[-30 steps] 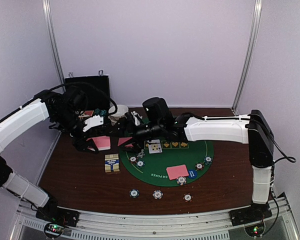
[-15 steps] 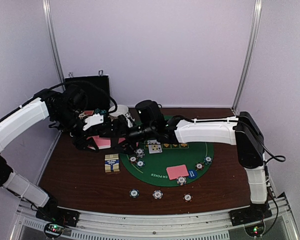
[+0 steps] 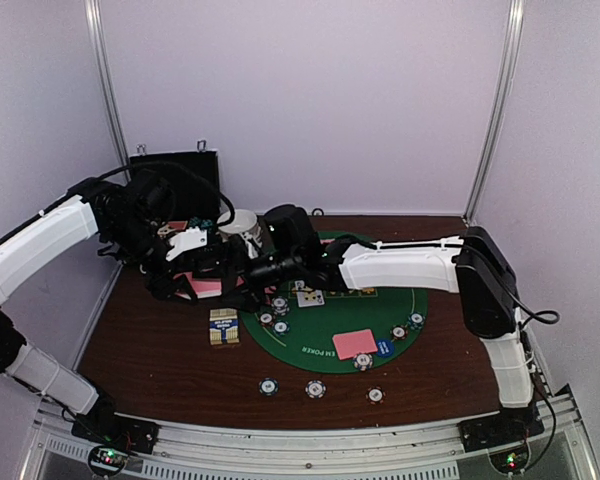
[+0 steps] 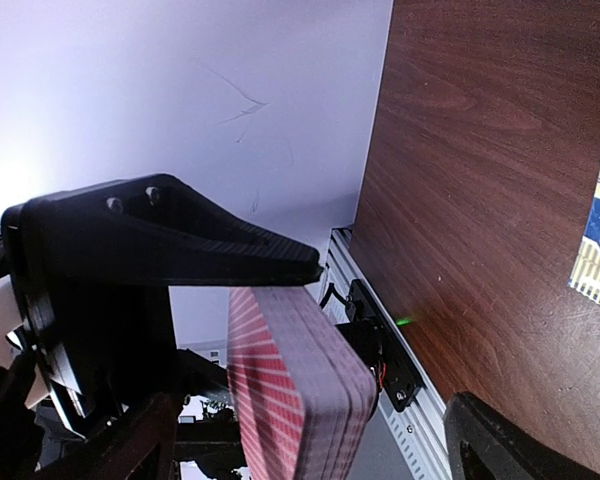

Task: Distribute texas hold em gaming equipment

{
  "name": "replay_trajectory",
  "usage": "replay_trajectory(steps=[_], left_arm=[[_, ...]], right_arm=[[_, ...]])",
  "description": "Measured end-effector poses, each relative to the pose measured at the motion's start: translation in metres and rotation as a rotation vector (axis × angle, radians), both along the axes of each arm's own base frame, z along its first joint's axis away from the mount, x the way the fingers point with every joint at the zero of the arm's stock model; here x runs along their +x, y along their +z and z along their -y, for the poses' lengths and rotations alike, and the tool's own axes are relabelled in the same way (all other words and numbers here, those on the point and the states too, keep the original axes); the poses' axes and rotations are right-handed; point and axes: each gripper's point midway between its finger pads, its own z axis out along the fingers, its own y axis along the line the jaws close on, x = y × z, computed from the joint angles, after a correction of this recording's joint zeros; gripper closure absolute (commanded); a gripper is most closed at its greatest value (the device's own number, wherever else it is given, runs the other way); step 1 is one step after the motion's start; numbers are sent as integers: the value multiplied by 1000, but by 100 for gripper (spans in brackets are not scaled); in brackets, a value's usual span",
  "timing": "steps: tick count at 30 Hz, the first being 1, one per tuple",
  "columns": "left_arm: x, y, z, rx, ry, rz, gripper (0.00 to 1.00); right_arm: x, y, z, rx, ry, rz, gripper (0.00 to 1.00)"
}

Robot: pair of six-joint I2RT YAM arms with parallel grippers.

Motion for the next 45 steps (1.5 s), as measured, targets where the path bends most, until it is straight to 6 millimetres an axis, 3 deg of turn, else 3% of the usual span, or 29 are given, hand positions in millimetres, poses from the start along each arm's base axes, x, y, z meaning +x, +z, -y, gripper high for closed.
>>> replay_trajectory(steps=[13,18,28,45], left_arm=[[0,2,1,-6,-1,2,100],[0,2,1,-6,-1,2,100],[1,1,1,-5,-1,2,100],[0,1,1,-5,-2,0,100]], right_arm=[[1,0,-20,19,31,-5,5],[-2,-9,-21,-7,44,-23,8],[2,-22,-14,-38,48,-26,16],[7,-16,9,-55,36,4,26]])
